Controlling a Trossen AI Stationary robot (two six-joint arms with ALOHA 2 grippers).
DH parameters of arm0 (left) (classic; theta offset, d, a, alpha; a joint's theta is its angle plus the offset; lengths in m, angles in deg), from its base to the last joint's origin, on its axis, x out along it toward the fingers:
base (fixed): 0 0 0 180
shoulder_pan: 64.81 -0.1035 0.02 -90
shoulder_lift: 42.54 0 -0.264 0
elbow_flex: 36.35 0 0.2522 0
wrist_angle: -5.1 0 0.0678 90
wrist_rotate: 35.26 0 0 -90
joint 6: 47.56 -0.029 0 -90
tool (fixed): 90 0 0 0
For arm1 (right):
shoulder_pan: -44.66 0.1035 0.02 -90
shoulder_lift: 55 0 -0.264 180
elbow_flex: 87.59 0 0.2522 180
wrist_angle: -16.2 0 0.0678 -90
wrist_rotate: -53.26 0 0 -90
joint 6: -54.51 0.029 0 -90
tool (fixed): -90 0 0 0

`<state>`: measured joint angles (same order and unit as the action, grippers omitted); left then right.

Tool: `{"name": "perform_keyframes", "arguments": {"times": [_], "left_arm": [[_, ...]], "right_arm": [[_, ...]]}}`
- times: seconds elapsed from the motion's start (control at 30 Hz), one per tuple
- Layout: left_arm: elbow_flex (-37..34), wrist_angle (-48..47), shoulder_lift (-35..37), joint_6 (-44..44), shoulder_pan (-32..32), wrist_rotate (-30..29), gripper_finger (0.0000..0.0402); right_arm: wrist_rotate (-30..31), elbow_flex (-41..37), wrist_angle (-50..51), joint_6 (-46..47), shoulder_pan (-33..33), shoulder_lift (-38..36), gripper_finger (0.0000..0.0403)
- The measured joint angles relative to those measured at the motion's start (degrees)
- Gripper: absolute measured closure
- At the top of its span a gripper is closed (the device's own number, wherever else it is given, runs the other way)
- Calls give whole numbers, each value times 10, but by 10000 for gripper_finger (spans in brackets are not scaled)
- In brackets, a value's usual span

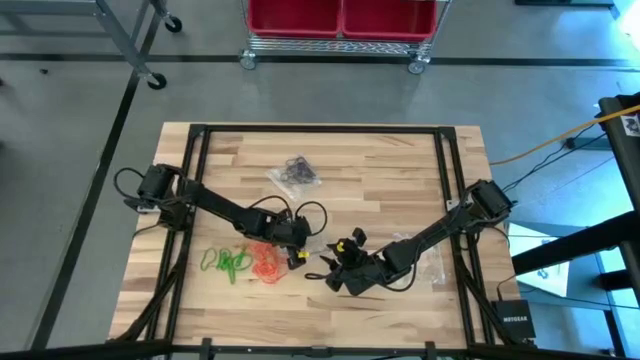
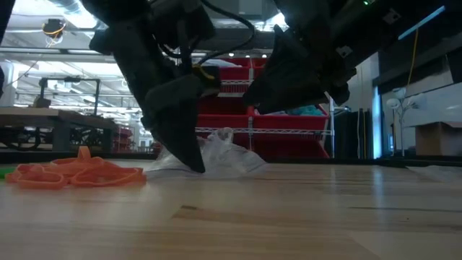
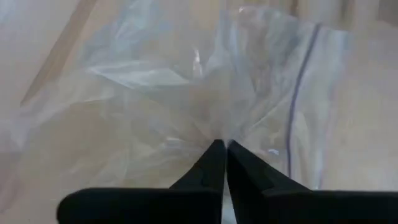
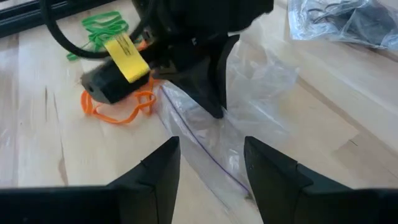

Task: Sort rubber bands
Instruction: Open the transparent zip bag

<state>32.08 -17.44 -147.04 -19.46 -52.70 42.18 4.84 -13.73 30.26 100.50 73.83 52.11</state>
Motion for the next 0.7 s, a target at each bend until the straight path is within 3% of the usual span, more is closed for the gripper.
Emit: {"name": "perform_keyframes", "arguments": {"times": [0.17,0.4,0.57,0.7], "left_arm": [[0,-4,47,-10,14,20,401],[0,-11,182,-89,54,35,401],[0,5,285,-89,62,35,401],[0,62,345,-69,57,34,401]], "right_arm": [[0,0,23,-17,14,-22,233],[0,0,69,-45,57,-117,233],[1,0,32,-112,74,-164,233],[10,0,-71,-241,72,-166,233]]}}
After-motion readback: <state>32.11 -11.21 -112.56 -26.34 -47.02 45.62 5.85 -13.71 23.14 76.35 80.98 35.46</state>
